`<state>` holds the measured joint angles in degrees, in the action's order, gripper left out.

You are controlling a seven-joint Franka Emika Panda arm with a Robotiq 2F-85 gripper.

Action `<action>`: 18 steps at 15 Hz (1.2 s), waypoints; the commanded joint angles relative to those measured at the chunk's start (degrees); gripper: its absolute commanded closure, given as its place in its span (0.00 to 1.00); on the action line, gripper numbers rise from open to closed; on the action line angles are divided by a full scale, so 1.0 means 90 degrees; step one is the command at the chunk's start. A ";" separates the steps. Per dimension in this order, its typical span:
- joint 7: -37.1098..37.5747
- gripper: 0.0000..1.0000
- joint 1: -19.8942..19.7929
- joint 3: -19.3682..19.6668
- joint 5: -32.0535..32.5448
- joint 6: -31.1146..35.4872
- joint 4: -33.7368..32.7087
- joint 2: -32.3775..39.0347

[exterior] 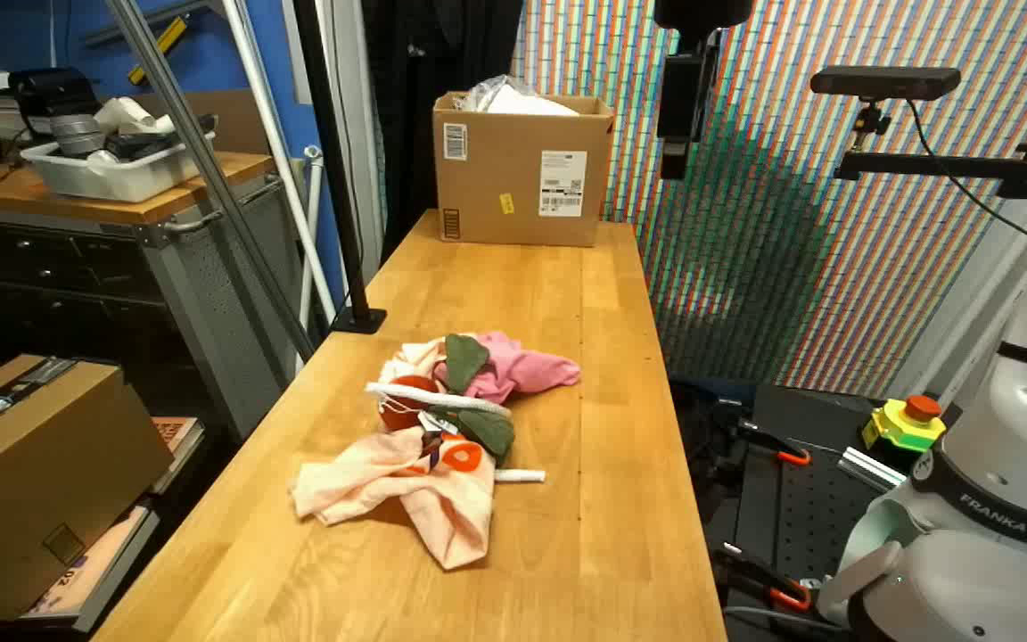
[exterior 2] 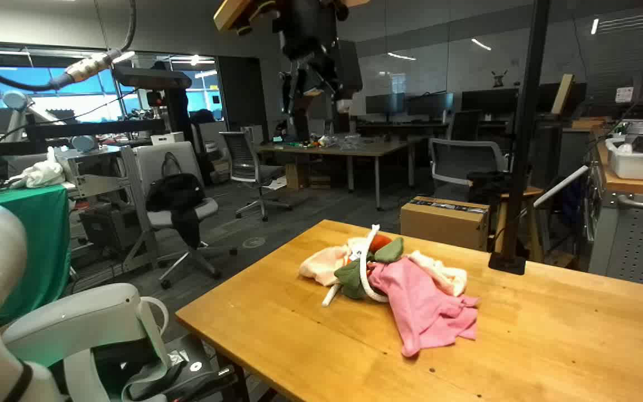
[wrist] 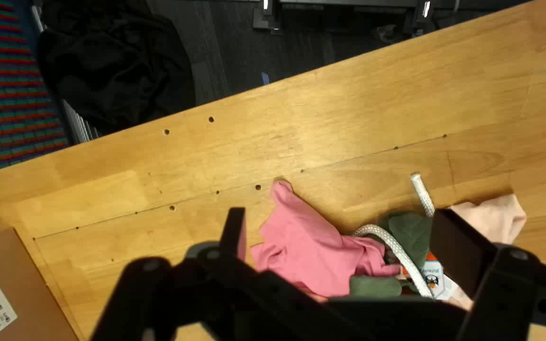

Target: Separate the objects on the table.

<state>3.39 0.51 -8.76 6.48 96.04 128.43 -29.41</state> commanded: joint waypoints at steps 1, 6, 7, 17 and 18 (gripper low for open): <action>0.0058 0.00 0.0150 0.0116 0.0055 -0.0017 -0.0035 0.0015; 0.0063 0.00 0.0149 0.0109 0.0083 0.0017 -0.0074 0.0041; 0.0060 0.00 0.0166 0.0108 0.0084 0.0044 -0.0077 0.0093; 0.0202 0.00 0.0462 -0.0228 0.0364 0.2211 -0.0280 0.1377; 0.0268 0.00 0.0486 -0.0279 0.0447 0.2465 -0.0338 0.1566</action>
<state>3.78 3.96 -10.25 7.99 112.88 127.96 -20.07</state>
